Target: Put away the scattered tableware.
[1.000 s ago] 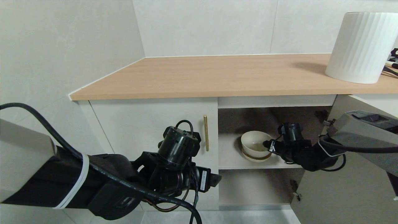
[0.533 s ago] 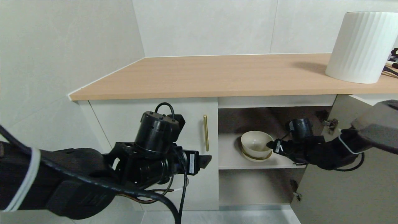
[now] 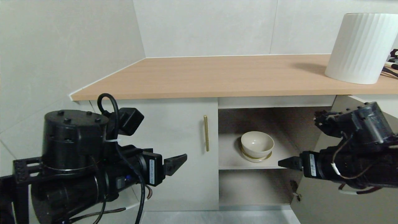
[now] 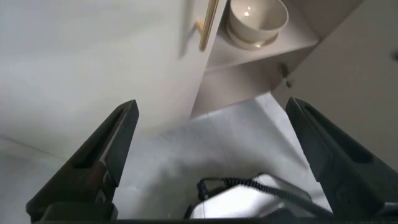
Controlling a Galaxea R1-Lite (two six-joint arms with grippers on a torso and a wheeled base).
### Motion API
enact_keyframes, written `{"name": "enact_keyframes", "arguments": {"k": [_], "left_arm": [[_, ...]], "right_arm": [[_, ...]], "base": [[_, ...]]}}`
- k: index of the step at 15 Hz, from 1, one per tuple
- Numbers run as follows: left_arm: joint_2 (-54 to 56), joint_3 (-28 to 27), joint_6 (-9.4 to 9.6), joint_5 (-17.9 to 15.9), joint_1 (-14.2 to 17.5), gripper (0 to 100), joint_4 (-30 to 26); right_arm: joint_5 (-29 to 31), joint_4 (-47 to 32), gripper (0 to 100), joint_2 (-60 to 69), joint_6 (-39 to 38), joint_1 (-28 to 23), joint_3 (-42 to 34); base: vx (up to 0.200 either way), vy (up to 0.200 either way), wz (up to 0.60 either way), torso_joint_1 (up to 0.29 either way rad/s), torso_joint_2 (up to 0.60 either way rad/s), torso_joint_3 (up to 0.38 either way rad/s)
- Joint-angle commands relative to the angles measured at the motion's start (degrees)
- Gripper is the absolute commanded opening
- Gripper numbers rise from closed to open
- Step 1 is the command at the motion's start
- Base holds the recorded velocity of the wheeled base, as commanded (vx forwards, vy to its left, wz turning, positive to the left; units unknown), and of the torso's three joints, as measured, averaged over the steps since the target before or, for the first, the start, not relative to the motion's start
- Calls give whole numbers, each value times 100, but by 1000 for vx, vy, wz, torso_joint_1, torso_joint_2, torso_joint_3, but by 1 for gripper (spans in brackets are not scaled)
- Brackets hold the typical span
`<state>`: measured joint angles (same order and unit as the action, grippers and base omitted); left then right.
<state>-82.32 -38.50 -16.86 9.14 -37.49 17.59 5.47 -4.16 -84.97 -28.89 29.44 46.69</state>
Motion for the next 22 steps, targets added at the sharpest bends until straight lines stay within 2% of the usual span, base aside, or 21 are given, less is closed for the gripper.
{"name": "enact_keyframes", "arguments": {"k": [1, 4, 16, 22], "left_arm": [[349, 211, -10, -44, 66, 100, 16], [296, 255, -19, -35, 84, 100, 16], [366, 246, 7, -35, 84, 100, 16], [305, 273, -2, -35, 84, 100, 7]], "right_arm": [[33, -24, 100, 762, -11, 167, -477], [279, -24, 100, 868, -11, 484, -661], [296, -59, 100, 947, 6, 501, -837], [288, -33, 100, 1123, -2, 492, -1057]], "base": [[0, 0, 0, 0, 0, 0], [-67, 0, 0, 1, 2, -1], [-200, 0, 0, 3, 4, 1], [0, 0, 0, 0, 0, 0]]}}
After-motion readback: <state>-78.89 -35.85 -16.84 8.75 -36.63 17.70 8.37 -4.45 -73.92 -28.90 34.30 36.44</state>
